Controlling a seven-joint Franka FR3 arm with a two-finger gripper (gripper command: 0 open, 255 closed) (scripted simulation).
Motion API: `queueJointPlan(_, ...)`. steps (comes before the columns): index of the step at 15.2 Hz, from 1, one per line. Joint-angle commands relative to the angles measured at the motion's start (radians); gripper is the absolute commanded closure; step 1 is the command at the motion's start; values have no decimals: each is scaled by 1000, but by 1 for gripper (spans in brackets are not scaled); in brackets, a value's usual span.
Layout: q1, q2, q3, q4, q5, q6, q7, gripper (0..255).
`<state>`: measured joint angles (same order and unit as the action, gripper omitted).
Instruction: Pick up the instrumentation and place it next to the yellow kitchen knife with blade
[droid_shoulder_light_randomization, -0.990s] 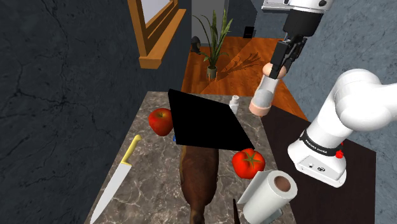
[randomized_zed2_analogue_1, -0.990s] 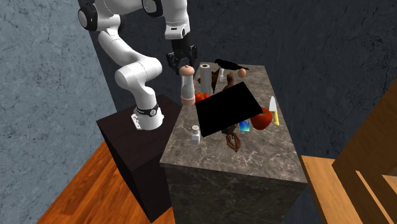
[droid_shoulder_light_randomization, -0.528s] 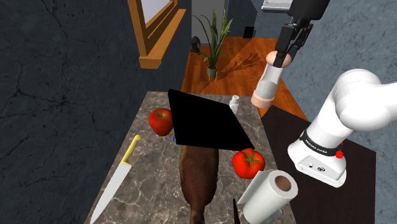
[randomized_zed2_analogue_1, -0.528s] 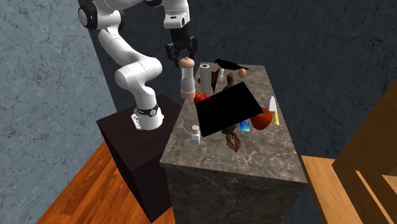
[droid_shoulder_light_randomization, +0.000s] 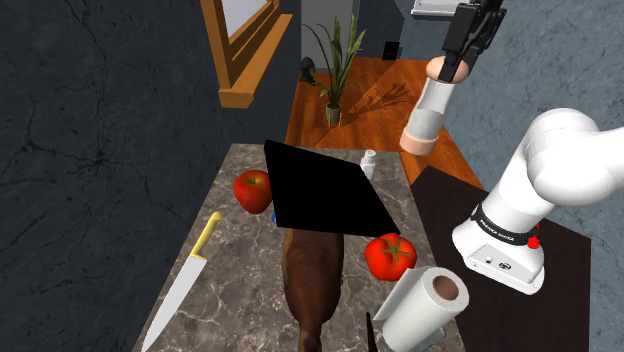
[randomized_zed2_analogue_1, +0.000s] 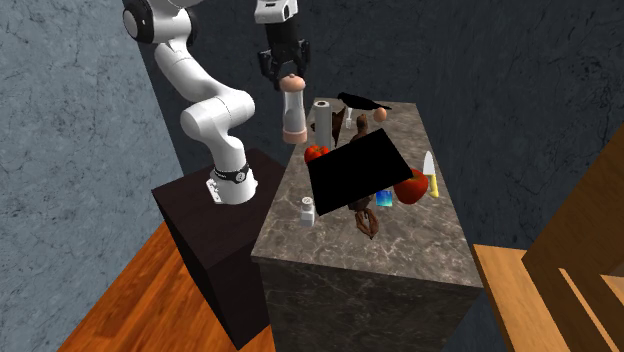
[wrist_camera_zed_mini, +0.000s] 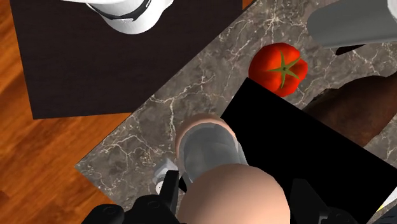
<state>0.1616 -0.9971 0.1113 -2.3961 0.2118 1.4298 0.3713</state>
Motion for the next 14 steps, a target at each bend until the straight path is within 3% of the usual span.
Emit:
queueJointPlan(1, 0, 11, -2, 34, -1, -23, 4, 255)
queueJointPlan(7, -2, 50, -8, 131, -7, -80, 13, 255)
queueJointPlan(14, 10, 165, 154, 132, 96, 65, 131, 255)
